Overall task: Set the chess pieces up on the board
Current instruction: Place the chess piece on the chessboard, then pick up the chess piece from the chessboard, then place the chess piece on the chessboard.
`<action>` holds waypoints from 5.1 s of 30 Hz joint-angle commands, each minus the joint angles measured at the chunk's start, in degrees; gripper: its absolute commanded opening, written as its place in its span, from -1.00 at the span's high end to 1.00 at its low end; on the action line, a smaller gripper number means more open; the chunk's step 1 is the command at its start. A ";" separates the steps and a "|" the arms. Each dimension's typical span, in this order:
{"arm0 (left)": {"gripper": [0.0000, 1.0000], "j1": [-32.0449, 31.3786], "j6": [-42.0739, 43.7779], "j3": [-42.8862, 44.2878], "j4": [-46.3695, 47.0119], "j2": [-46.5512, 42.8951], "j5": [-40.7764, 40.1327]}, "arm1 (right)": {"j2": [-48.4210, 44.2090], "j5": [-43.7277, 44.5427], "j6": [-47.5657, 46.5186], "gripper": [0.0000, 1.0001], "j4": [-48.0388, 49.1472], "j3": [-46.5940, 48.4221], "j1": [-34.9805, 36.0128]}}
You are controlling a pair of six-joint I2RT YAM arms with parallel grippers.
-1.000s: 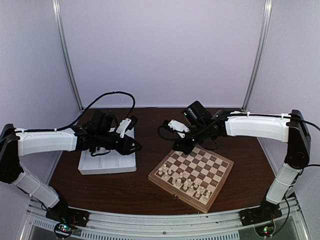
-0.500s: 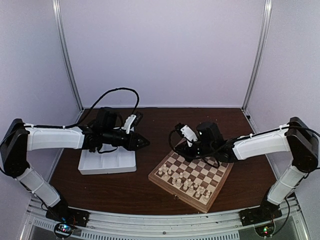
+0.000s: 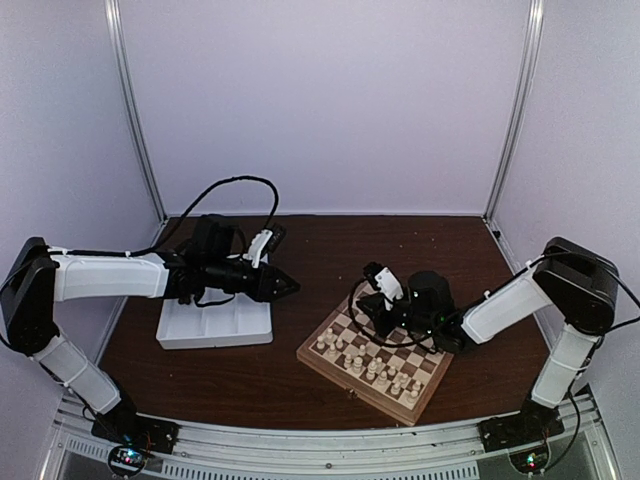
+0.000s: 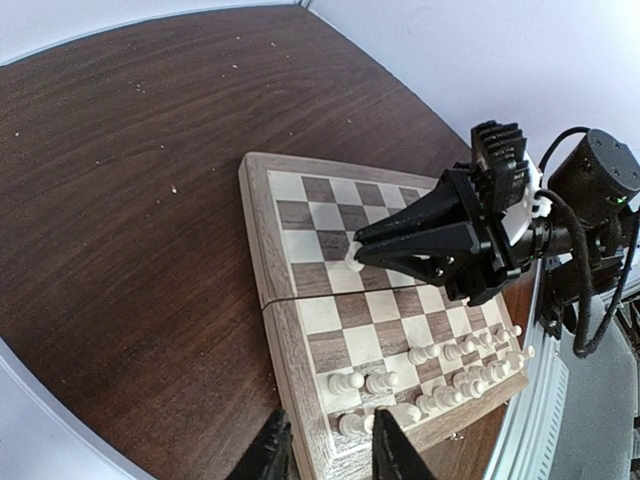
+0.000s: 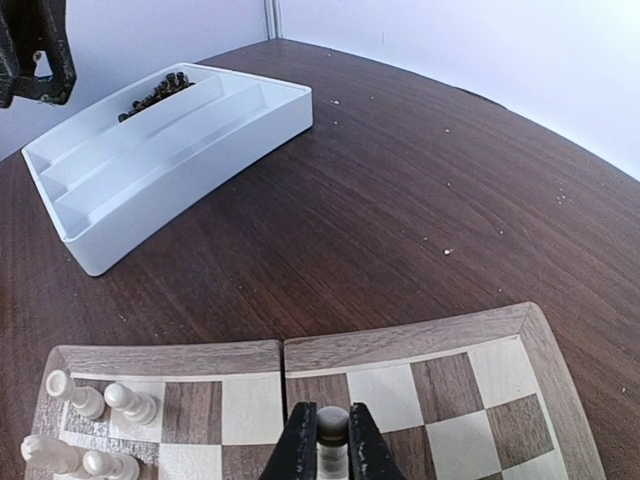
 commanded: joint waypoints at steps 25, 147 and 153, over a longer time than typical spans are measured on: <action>0.42 0.29 1.81 0.49 -1.55 -1.56 -1.52 | 1.42 -1.55 3.81 0.24 -4.68 1.08 -4.30; 0.36 0.29 3.88 -1.23 -2.61 -3.55 -3.78 | -4.34 -3.56 7.43 0.83 15.72 -14.06 -7.51; 0.36 0.36 3.87 -1.14 -2.57 -3.26 -3.64 | -3.54 -4.76 8.22 0.79 16.29 -15.65 -7.49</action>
